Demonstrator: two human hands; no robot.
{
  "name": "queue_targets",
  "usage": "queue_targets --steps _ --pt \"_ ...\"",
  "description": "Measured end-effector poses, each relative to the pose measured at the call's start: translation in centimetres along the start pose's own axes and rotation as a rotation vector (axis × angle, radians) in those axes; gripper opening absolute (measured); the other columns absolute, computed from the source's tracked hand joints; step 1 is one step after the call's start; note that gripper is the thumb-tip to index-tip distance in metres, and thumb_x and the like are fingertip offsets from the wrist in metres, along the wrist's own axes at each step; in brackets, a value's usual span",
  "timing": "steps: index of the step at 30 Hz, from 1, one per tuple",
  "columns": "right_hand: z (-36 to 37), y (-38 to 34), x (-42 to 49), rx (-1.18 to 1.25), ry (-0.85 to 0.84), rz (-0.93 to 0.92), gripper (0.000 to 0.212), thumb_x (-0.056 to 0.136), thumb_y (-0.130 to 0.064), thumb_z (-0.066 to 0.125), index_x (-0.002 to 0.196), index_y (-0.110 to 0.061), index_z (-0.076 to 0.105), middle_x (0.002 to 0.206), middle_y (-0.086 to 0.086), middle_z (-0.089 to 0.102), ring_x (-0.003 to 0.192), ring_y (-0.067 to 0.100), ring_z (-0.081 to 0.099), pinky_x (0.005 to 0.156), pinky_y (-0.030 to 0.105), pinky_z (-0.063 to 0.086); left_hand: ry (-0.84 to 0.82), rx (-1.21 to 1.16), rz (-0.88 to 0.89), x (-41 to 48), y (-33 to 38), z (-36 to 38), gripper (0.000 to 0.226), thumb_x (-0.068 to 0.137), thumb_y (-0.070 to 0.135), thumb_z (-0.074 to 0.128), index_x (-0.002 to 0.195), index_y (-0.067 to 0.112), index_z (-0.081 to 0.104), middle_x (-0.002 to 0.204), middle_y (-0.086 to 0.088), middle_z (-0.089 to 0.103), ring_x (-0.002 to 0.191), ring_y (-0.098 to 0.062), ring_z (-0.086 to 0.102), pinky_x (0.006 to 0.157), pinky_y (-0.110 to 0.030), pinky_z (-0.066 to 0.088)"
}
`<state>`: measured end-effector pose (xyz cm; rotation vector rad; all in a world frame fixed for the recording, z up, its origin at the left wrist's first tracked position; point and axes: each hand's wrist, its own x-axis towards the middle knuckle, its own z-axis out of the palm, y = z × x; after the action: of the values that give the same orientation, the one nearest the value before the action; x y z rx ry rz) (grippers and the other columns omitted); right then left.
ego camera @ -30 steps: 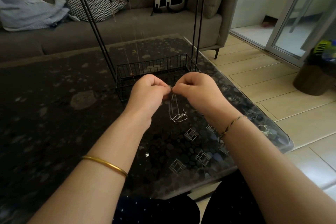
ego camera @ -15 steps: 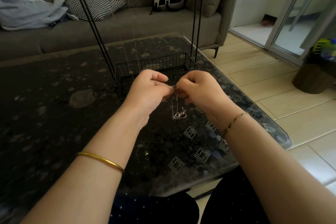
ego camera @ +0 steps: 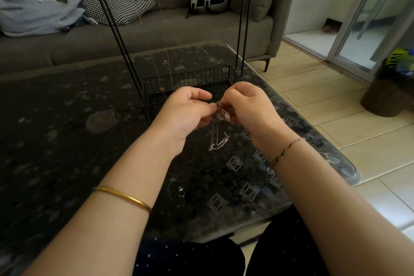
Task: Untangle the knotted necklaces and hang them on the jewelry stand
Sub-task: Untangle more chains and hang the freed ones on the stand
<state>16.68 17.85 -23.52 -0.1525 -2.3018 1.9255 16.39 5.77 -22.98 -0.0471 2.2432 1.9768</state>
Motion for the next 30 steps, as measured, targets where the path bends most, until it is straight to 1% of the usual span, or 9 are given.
queue_targets --steps 3,7,10,15,18,20,26,28,30 --pt "-0.02 0.13 0.2 -0.025 0.016 -0.007 0.016 0.089 -0.009 0.049 0.093 0.004 0.058 0.074 0.008 0.056 0.068 0.02 0.053 0.063 0.035 0.048 -0.057 -0.017 -0.021 -0.11 0.1 0.04 0.014 0.09 0.003 0.06 0.097 0.015 0.059 0.093 -0.007 0.067 0.085 -0.017 0.063 0.082 -0.032 0.055" --pt "-0.09 0.06 -0.14 0.024 -0.081 0.036 0.01 0.095 -0.012 0.046 0.092 -0.006 0.054 0.074 0.006 0.057 0.063 0.016 0.056 0.058 0.028 0.05 -0.038 -0.106 -0.002 -0.21 0.18 0.04 0.017 0.091 0.0 0.056 0.097 0.016 0.058 0.085 -0.003 0.066 0.077 -0.013 0.064 0.073 -0.027 0.053" --pt "-0.3 -0.16 -0.48 0.097 -0.189 0.091 0.011 0.097 -0.015 0.046 0.096 -0.008 0.055 0.074 0.006 0.059 0.06 0.014 0.058 0.061 0.027 0.05 -0.001 -0.107 0.017 -0.22 0.02 -0.2 0.019 0.09 -0.001 0.057 0.097 0.017 0.059 0.082 -0.002 0.065 0.072 -0.012 0.064 0.075 -0.029 0.054" --pt "-0.56 -0.24 -0.59 0.171 -0.294 0.117 0.017 0.09 -0.013 0.059 0.104 -0.003 0.057 0.079 0.007 0.062 0.065 0.013 0.061 0.067 0.028 0.05 0.06 -0.142 0.011 -0.01 -0.19 -0.71 0.018 0.089 0.002 0.06 0.094 0.019 0.06 0.086 -0.001 0.068 0.08 -0.014 0.065 0.076 -0.03 0.052" --pt "-0.65 -0.06 -0.55 0.113 -0.291 0.072 0.005 0.086 -0.003 0.062 0.09 -0.006 0.062 0.079 0.007 0.064 0.065 0.011 0.06 0.068 0.024 0.053 0.073 -0.154 0.005 0.03 -0.2 -0.68 0.017 0.09 0.003 0.058 0.094 0.019 0.061 0.086 -0.001 0.067 0.073 -0.01 0.064 0.07 -0.026 0.05" --pt "-0.76 0.01 -0.44 0.082 -0.259 0.053 0.007 0.087 -0.004 0.061 0.084 -0.011 0.064 0.079 0.005 0.065 0.066 0.01 0.06 0.069 0.025 0.053 0.066 -0.167 -0.011 0.0 -0.14 -0.66 0.017 0.092 0.002 0.056 0.095 0.018 0.061 0.084 0.0 0.064 0.063 -0.005 0.06 0.067 -0.024 0.05" --pt "-0.95 -0.15 -0.46 0.159 -0.199 0.055 0.014 0.093 -0.002 0.051 0.088 -0.011 0.061 0.084 0.007 0.065 0.074 0.014 0.064 0.079 0.032 0.054 0.011 -0.12 -0.03 -0.1 -0.06 -0.54 0.018 0.092 0.001 0.055 0.096 0.017 0.062 0.076 0.0 0.063 0.053 -0.003 0.052 0.067 -0.025 0.051" --pt "-0.84 -0.31 -0.61 0.224 -0.211 0.079 0.015 0.094 0.0 0.046 0.09 -0.008 0.058 0.08 0.008 0.061 0.066 0.014 0.061 0.072 0.032 0.057 0.021 -0.098 -0.02 -0.11 -0.04 -0.57 0.021 0.09 -0.001 0.056 0.095 0.018 0.063 0.074 0.0 0.065 0.057 -0.005 0.056 0.068 -0.025 0.052" --pt "-0.72 -0.44 -0.75 0.236 -0.215 0.084 0.016 0.094 0.002 0.045 0.091 -0.007 0.057 0.072 0.005 0.054 0.056 0.01 0.053 0.057 0.026 0.057 0.061 -0.09 0.001 -0.15 0.0 -0.67 0.023 0.088 -0.002 0.057 0.095 0.019 0.064 0.073 0.0 0.067 0.062 -0.007 0.06 0.071 -0.027 0.054"
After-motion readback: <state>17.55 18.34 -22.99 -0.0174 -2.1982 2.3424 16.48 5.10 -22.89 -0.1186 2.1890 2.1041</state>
